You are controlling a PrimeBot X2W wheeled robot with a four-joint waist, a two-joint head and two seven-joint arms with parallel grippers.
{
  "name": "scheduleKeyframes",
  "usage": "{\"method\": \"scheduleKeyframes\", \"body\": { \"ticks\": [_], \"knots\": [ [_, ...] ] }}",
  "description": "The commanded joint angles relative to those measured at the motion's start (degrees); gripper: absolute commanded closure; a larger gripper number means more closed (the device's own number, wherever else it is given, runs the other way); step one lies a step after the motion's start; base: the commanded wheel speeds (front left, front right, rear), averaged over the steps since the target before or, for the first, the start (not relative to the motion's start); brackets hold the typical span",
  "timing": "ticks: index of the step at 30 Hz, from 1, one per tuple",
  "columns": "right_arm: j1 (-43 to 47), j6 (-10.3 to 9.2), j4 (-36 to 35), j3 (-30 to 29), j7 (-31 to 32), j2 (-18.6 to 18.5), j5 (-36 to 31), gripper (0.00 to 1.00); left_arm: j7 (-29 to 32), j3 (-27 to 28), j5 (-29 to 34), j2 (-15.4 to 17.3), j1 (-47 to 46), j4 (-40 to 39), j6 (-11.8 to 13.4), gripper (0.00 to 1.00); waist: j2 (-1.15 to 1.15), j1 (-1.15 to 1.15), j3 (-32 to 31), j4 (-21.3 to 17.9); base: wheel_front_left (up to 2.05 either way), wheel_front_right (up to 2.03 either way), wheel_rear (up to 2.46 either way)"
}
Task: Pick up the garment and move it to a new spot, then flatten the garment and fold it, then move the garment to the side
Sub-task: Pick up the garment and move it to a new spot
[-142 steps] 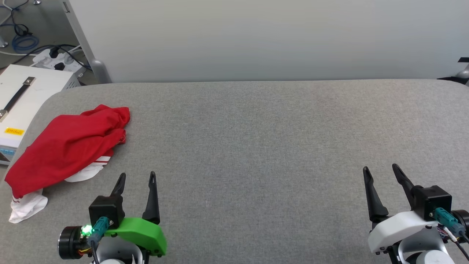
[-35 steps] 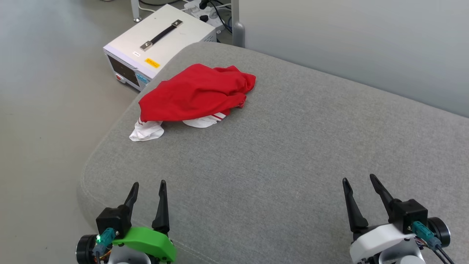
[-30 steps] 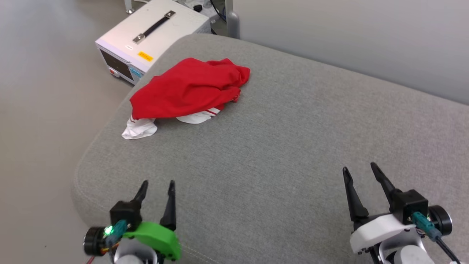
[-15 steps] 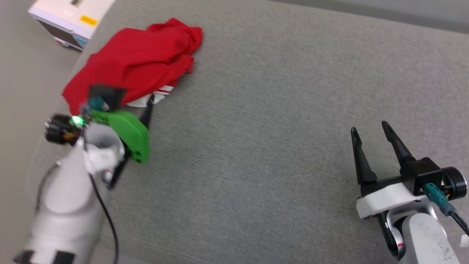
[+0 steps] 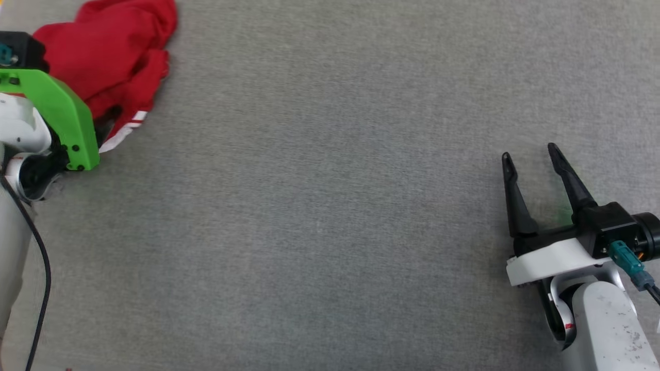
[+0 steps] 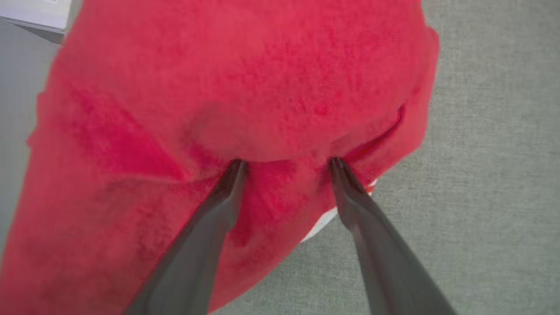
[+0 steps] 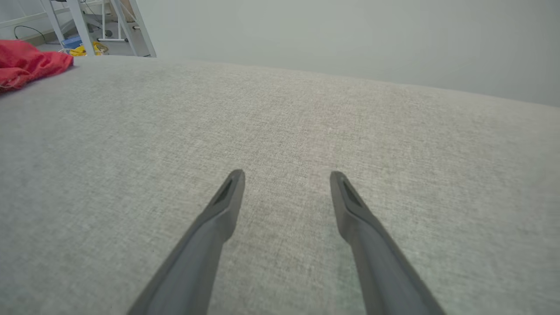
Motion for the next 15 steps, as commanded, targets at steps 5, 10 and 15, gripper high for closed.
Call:
{"method": "scheduleKeyframes", "body": {
  "ticks": [5, 10, 15],
  "knots": [
    [-1.21, -0.05, 0.06, -0.61, -0.43, 0.31, -0.45, 0.0, 2.16, -1.65, -2.24, 1.23, -0.26, 3.1, -0.15, 0.0, 0.0, -0.01, 2.71, -3.48, 0.0, 0.0, 0.0],
    [-0.82, -0.05, 0.53, -0.74, -0.43, 0.54, -0.4, 0.0, -1.39, -1.72, -2.46, 0.55, 0.76, 4.61, -0.15, 1.0, 0.0, -0.01, 0.77, -2.9, 0.0, 0.0, 0.0],
    [-0.1, -0.05, 1.56, -0.66, -0.43, 0.66, -0.3, 0.0, -6.85, -1.34, -2.2, 0.42, 1.65, 4.59, -0.15, 1.0, 0.0, -0.01, -2.6, -1.76, 0.0, 0.0, 0.0]
  ]
}}
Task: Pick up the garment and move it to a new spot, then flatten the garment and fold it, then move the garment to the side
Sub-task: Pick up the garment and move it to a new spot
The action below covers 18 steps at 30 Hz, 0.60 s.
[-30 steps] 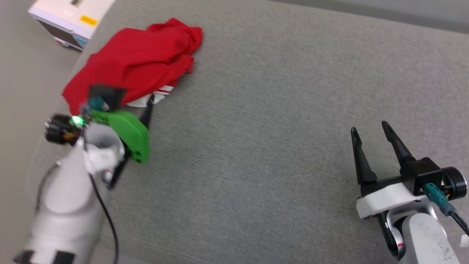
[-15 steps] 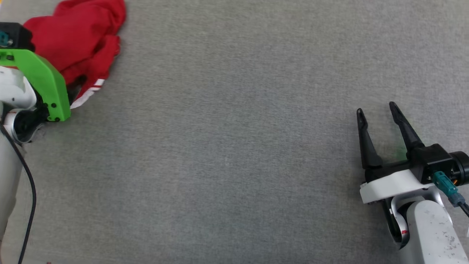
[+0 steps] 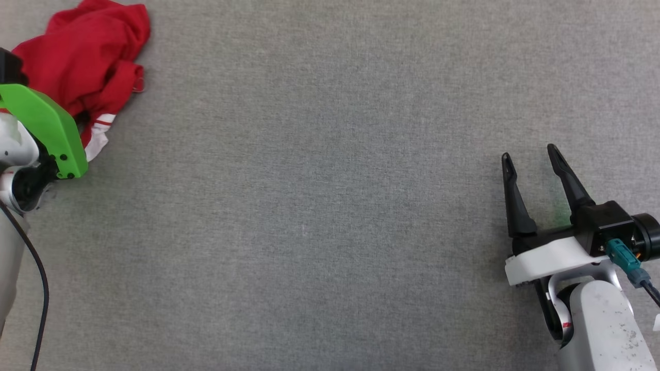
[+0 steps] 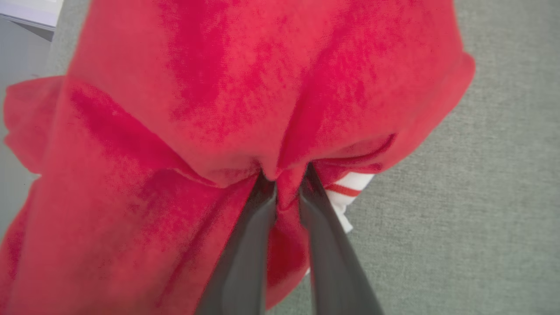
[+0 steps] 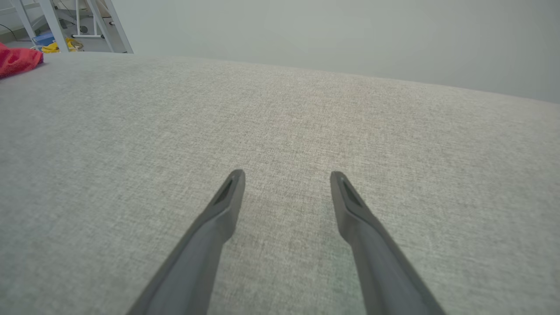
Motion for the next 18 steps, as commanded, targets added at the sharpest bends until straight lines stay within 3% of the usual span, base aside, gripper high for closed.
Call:
{"method": "scheduleKeyframes", "body": {
  "ticks": [1, 9, 10, 18],
  "knots": [
    [0.62, -0.05, 0.37, 0.02, -0.36, 0.12, 0.0, 0.0, -1.41, -0.22, 0.16, -0.66, 1.19, -0.12, -0.16, 1.0, 0.0, -0.01, -2.95, 1.39, 0.0, 0.0, 0.0],
    [3.14, -0.05, 1.84, -0.6, -0.36, 0.24, 0.64, 0.0, -13.31, -0.12, 2.86, -0.36, 1.89, -5.86, -0.16, 1.0, 0.0, -0.01, -10.81, 2.37, 0.0, 0.0, 0.0],
    [4.21, -0.05, 2.22, -0.89, -0.36, 0.26, 1.11, 0.0, -16.13, -0.82, 4.26, -0.45, 1.97, -9.62, -0.16, 1.0, 0.0, -0.01, -13.45, 2.32, 0.0, 0.0, 0.0],
    [5.99, -0.05, 2.44, -0.97, -0.36, 0.28, 2.98, 0.0, -18.33, -4.9, 7.6, -3.85, 2.56, -19.98, 0.33, 1.0, 0.0, -0.01, -17.99, 0.04, 0.0, 0.0, 0.0]
  ]
}}
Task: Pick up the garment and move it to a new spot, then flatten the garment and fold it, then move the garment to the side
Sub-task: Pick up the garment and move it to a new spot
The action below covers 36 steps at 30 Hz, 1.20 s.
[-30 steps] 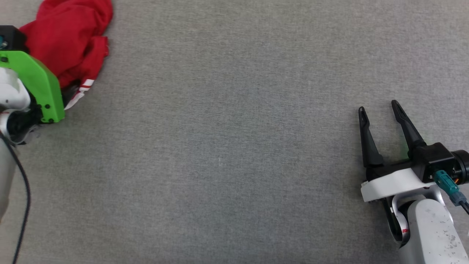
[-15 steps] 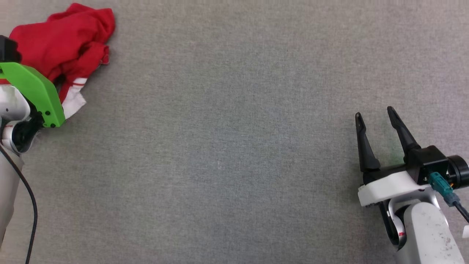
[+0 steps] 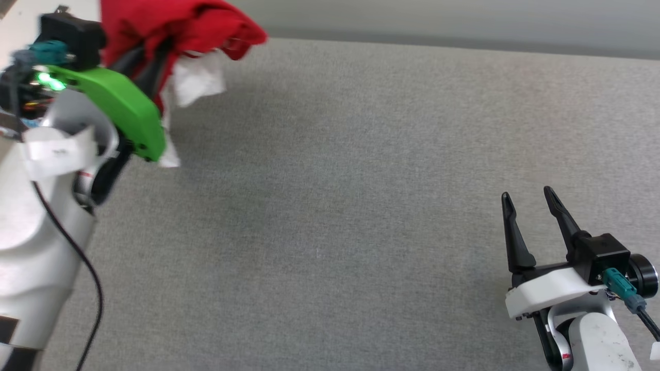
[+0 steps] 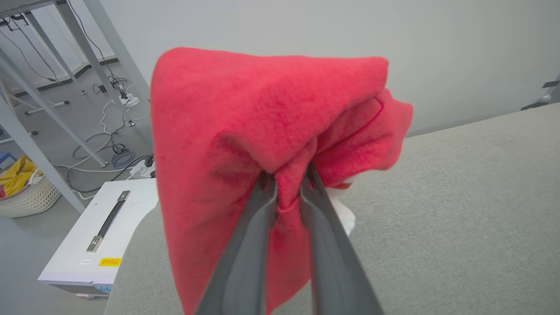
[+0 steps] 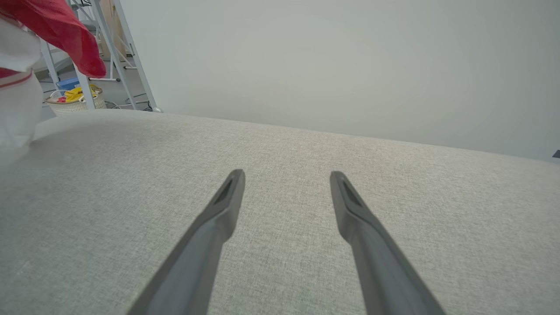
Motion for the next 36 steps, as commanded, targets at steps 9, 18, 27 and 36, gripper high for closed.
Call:
{"method": "scheduleKeyframes", "body": {
  "ticks": [9, 18, 27, 36],
  "knots": [
    [2.05, -0.05, -0.2, -1.13, -0.35, -0.11, 1.29, 0.0, -3.33, -7.12, 2.8, -10.94, 1.16, -4.57, 0.6, 1.0, 0.0, 0.0, -3.74, -7.56, 0.0, 0.0, 0.0],
    [2.4, -0.05, -1.66, -5.74, -0.35, -0.11, 1.73, 0.0, -11.94, -21.72, 9.88, -25.42, 8.31, 7.96, 0.68, 1.0, 0.0, 0.0, -2.84, -14.45, 0.0, 0.0, 0.0],
    [2.55, -0.05, -1.9, -6.2, -0.35, -0.11, 1.8, 0.0, -13.52, -31.66, 10.58, -29.41, 13.46, 19.37, 0.01, 0.0, 0.0, 0.0, -2.6, -14.01, 0.0, 0.0, 0.0],
    [3.41, -0.05, -1.27, -6.38, -0.35, -0.11, 1.03, 0.0, -17.99, -31.23, 7.37, -29.92, 11.19, 21.47, -0.07, 0.0, 0.0, 0.0, -5.55, -9.33, 0.0, 0.0, 0.0]
  ]
}}
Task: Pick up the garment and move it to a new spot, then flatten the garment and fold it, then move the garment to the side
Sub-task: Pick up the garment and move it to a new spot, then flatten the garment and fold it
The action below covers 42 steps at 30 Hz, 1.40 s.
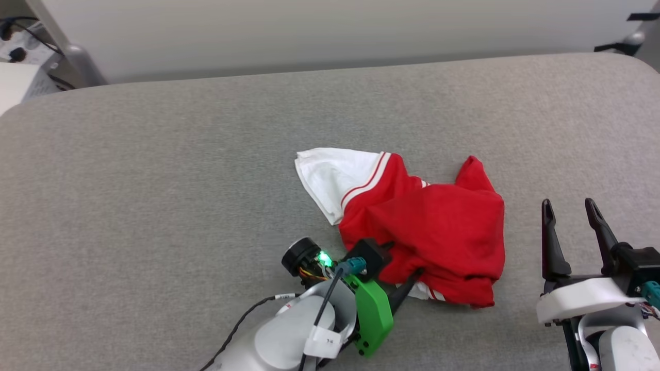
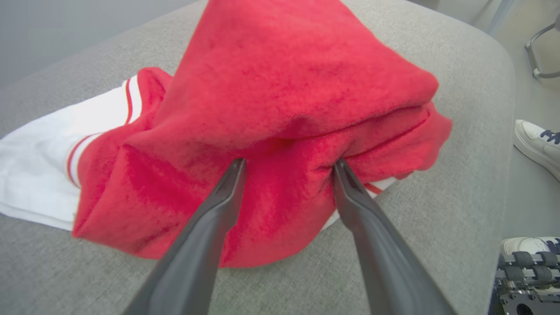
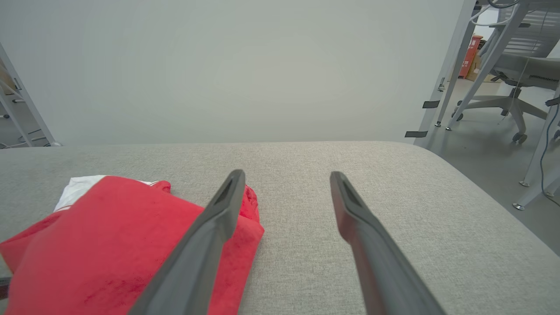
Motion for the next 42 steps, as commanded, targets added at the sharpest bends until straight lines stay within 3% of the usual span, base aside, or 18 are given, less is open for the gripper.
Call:
{"method": "scheduleKeyframes", "body": {
  "ticks": [1, 5, 6, 13, 18, 23, 28, 36, 38, 42],
  "knots": [
    [1.29, -0.05, 0.23, -0.15, -0.36, -0.11, -0.34, 0.0, -0.92, 0.87, -0.44, -0.13, -1.18, 0.12, -0.03, 0.0, 0.0, 0.0, -2.17, 2.57, 0.0, 0.0, 0.0],
    [2.31, -0.05, 0.4, -0.76, -0.36, -0.11, -0.74, 0.0, -2.26, 2.5, -1.35, 1.55, -1.08, -0.91, 0.39, 0.0, 0.0, 0.0, -4.3, 5.35, 0.0, 0.0, 0.0],
    [3.13, -0.05, 0.39, -1.07, -0.36, -0.11, -1.08, 0.0, -2.74, 3.44, -1.95, 3.81, -0.17, -2.46, 0.68, 0.0, 0.0, 0.0, -5.78, 7.3, 0.0, 0.0, 0.0],
    [4.67, -0.05, -0.06, -1.86, -0.36, -0.1, -1.36, 0.0, -4.06, 10.0, -4.57, 10.57, 2.08, -9.11, 4.39, 0.0, 0.0, 0.0, -7.95, 10.4, 0.0, 0.0, 0.0],
    [5.81, -0.05, -0.62, -2.4, -0.36, -0.1, -1.26, 0.0, -4.47, 20.09, -6.37, 14.3, 7.52, -18.28, 9.49, 0.0, 0.0, 0.0, -8.48, 11.43, 0.0, 0.0, 0.0],
    [6.5, -0.05, -1.07, -2.35, -0.36, -0.1, -1.27, 0.0, -4.49, 30.6, -2.97, 13.92, 17.96, -28.5, 12.3, 0.0, 0.0, 0.0, -8.03, 11.71, 0.0, 0.0, 0.0],
    [7.07, -0.05, -1.37, -2.47, -0.36, -0.1, -1.52, 0.0, -4.5, 38.2, 1.67, 10.85, 26.77, -34.13, 11.13, 0.0, 0.0, 0.0, -7.54, 11.77, 0.0, 0.0, 0.0],
    [6.48, -0.05, -0.58, -2.88, 0.31, -0.1, -2.6, 0.0, -4.51, 43.17, 7.59, 6.08, 29.58, -34.63, 6.71, 0.0, 0.0, 0.0, -6.18, 12.27, 0.0, 0.0, 0.0],
    [5.24, -0.05, 0.1, -3.28, 3.52, -0.1, -3.04, 0.0, -4.51, 43.74, 8.75, 5.23, 28.94, -34.22, 5.7, 0.0, 0.0, 0.0, -5.45, 12.47, 0.0, 0.0, 0.0],
    [1.06, -0.05, 1.86, -4.24, 16.47, -1.51, -4.29, 0.0, -4.51, 44.89, 10.43, 3.74, 27.56, -33.58, 4.07, 0.0, 0.0, 0.0, -3.36, 13.28, 0.0, 0.0, 0.0]
  ]
}}
